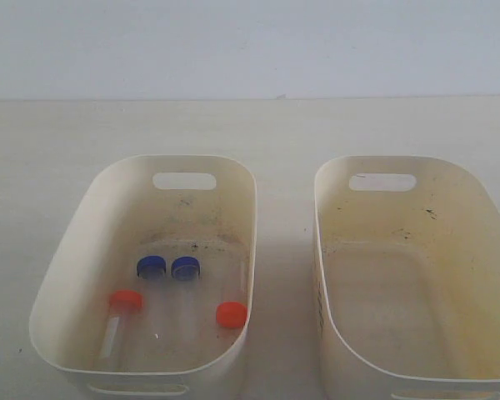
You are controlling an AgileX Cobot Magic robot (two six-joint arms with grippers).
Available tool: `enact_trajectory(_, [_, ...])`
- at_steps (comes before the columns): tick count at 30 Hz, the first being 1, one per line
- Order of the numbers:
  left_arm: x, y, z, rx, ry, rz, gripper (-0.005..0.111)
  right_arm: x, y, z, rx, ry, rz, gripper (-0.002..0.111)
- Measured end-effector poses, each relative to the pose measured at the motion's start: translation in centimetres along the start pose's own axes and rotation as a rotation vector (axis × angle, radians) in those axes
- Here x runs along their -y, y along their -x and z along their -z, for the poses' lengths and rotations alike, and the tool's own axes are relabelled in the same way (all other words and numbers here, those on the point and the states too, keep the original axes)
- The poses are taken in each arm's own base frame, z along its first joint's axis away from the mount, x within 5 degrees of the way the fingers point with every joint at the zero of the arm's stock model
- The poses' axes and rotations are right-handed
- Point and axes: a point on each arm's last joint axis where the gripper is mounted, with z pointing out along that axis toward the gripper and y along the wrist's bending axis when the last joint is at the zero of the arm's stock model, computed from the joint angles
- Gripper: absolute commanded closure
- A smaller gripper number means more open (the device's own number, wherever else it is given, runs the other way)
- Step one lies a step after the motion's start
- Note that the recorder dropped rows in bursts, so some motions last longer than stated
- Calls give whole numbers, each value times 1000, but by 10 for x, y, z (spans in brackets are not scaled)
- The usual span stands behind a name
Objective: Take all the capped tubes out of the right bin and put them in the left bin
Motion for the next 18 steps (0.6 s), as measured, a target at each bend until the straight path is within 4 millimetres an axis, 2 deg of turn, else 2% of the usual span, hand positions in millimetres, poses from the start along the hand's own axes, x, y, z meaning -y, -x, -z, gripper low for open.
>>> enact_trajectory(3, [0, 0, 0, 0, 0, 0, 103, 5, -15, 5, 25, -3, -3, 108])
enact_trajectory(9, [0, 0, 0, 0, 0, 0, 103, 20, -53, -2, -56, -39, -39, 108])
enact_trajectory(18, [0, 0, 0, 0, 0, 0, 103, 25, -73, 3, -44, -23, -82, 108])
